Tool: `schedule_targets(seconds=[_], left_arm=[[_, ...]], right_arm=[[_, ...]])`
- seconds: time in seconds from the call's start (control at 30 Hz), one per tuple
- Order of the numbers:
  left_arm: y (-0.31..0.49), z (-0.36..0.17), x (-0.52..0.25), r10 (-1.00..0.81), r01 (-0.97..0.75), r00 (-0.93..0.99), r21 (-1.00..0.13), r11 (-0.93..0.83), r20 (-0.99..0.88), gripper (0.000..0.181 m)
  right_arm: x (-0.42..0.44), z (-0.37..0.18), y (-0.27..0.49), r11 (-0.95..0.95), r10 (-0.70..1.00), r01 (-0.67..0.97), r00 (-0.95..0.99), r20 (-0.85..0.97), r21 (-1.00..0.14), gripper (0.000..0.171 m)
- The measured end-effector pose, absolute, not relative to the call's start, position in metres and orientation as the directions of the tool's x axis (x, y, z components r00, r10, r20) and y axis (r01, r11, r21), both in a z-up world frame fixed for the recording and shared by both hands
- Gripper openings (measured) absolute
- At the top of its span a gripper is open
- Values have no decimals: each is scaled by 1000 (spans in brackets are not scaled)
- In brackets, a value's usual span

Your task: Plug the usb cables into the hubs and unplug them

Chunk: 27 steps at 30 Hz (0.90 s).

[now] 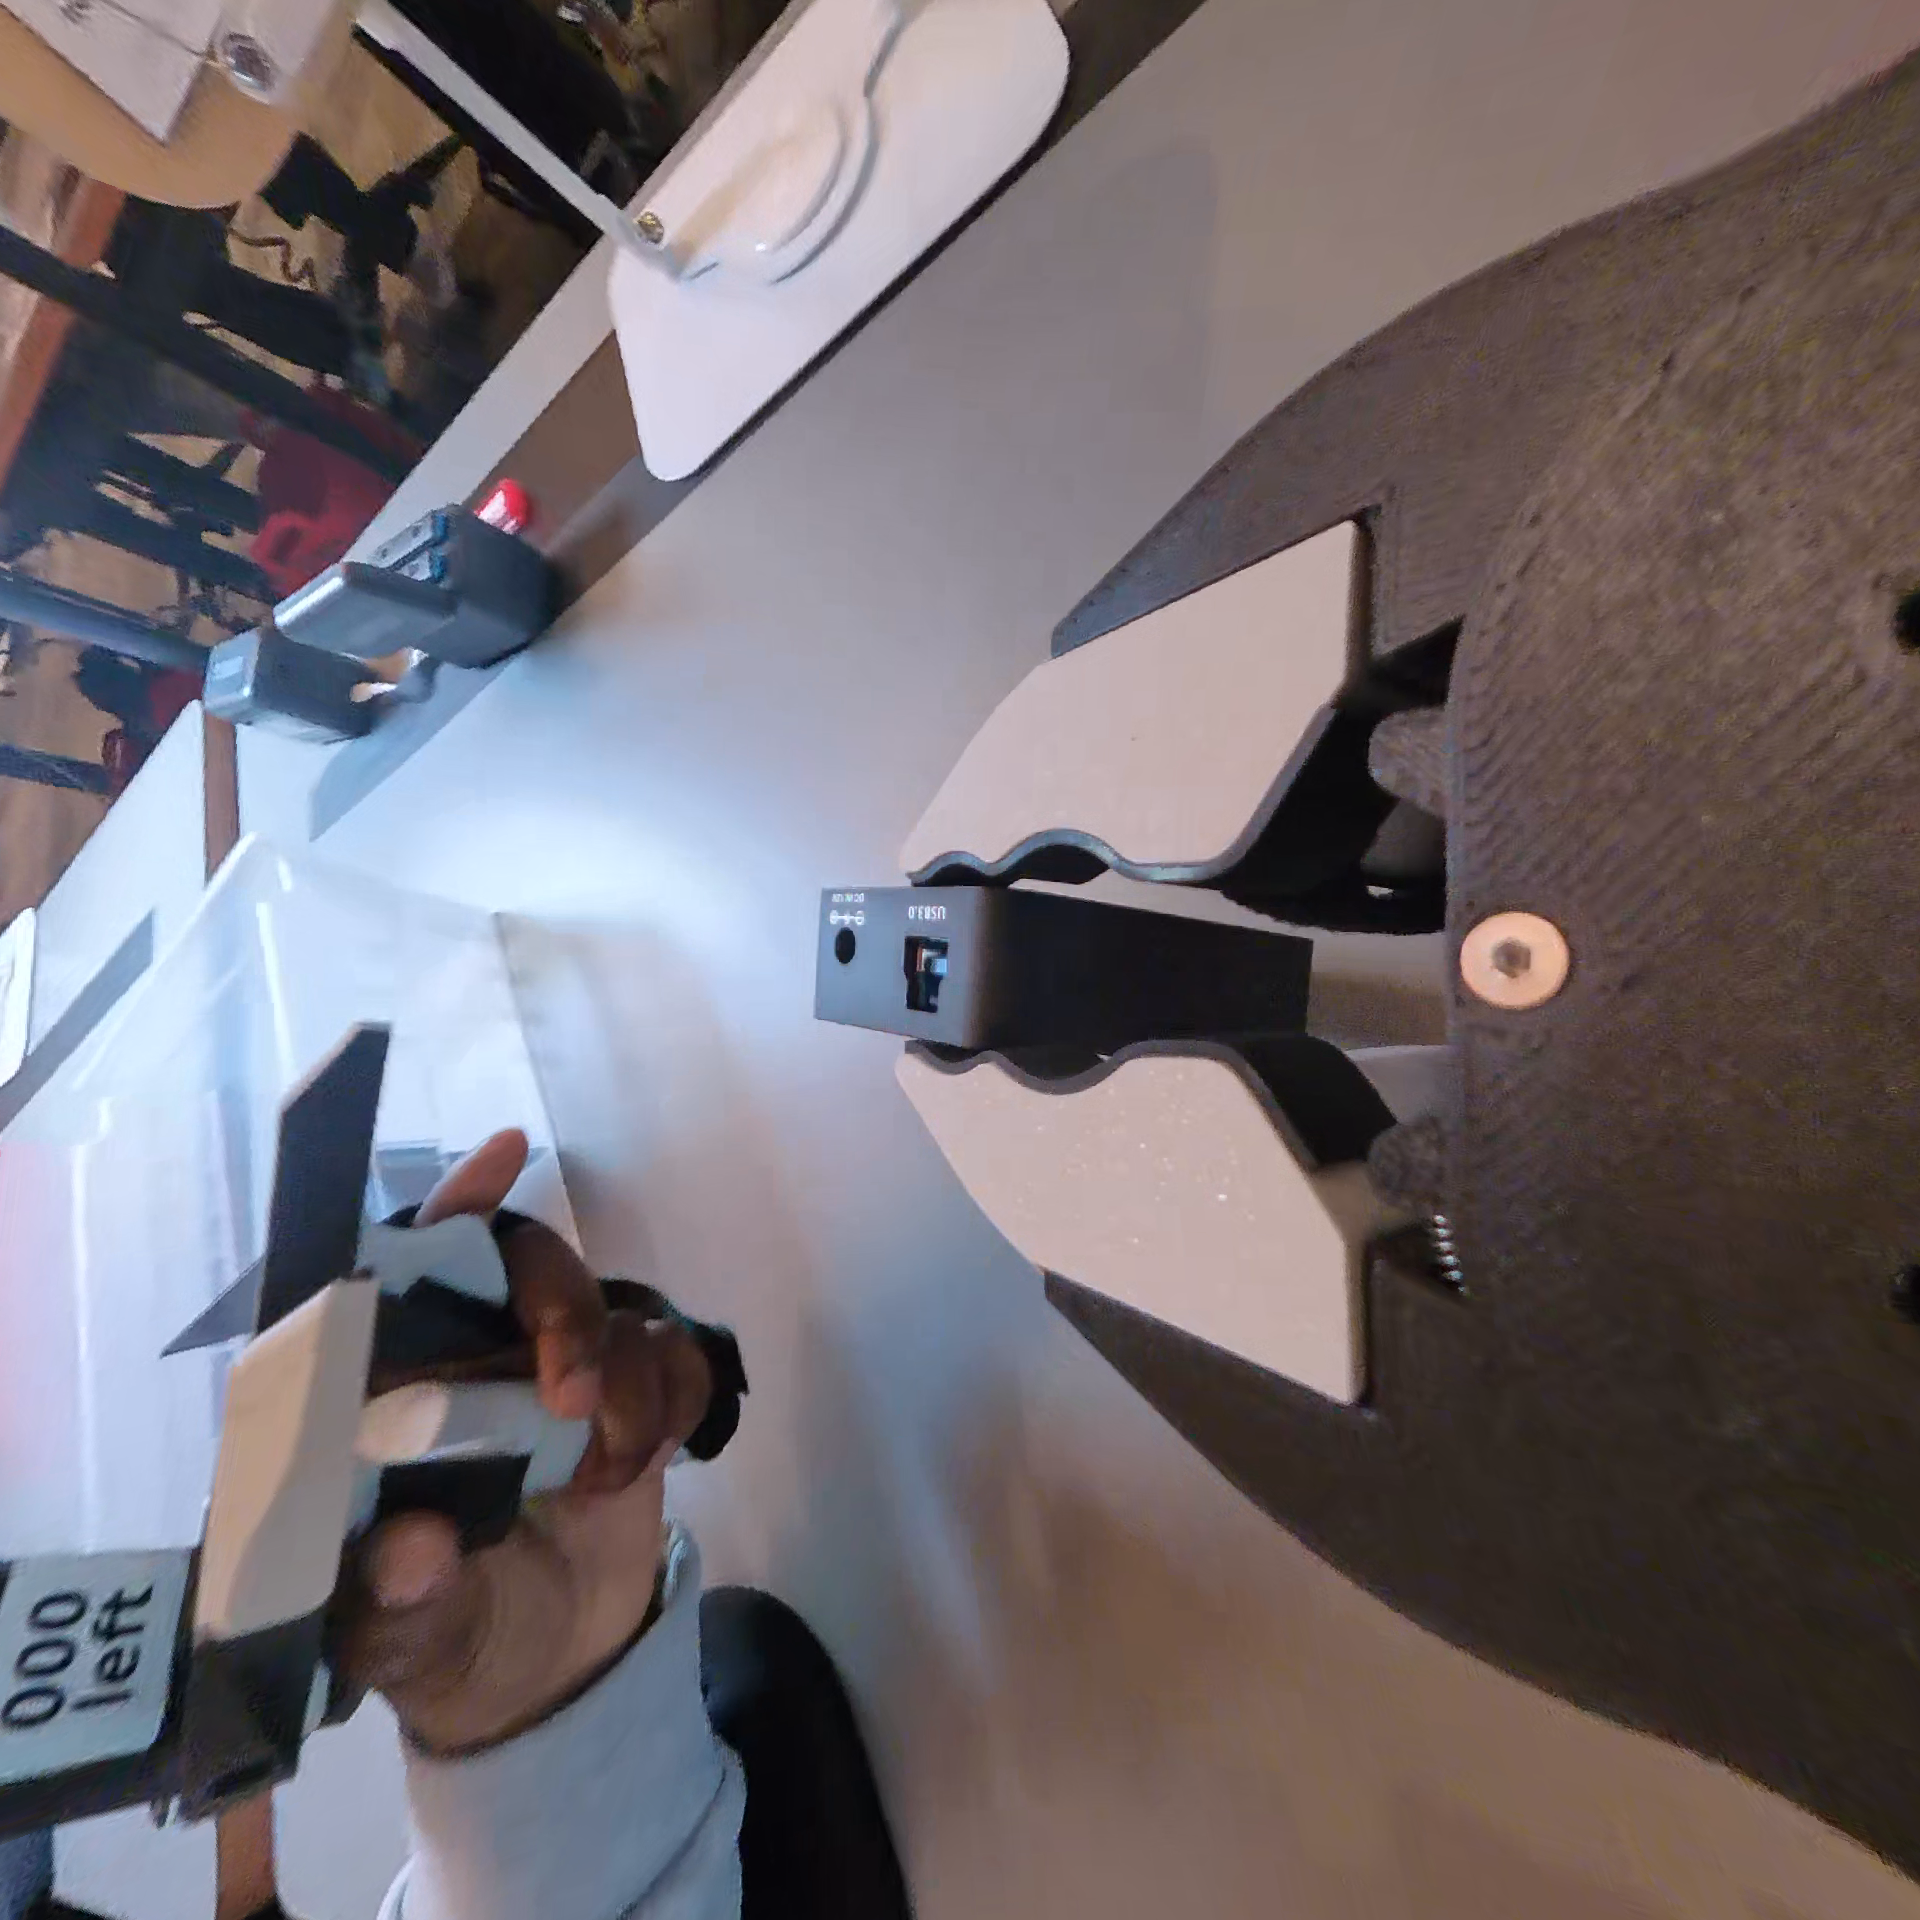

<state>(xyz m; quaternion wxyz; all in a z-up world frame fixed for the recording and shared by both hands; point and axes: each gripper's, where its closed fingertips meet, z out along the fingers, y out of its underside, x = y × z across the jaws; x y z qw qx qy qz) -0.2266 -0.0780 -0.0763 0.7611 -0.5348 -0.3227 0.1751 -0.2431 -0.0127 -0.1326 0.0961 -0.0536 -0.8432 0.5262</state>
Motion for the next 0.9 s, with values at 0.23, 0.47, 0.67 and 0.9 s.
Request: schedule_targets(seconds=[0.23, 0.47, 0.67, 0.9], left_arm=[[-67, -79, -221, 625, 46, 748, -956, 289, 225, 54], [-58, -87, -219, 668, -22, 740, -988, 150, 85, 54], [-51, -92, -217, 671, -44, 741, -995, 85, 24, 54], [-44, -100, -216, 669, -62, 742, -998, 6, -42, 54]], right_arm=[[-253, -141, -11, 403, 198, 15, -978, 71, -915, 27], [-258, -137, -9, 339, 198, 58, -980, 11, -939, 36], [-259, -88, -7, 35, 226, -47, -973, 54, -998, 64], [-263, -33, 12, -356, 282, -75, -959, -31, -931, 78]])
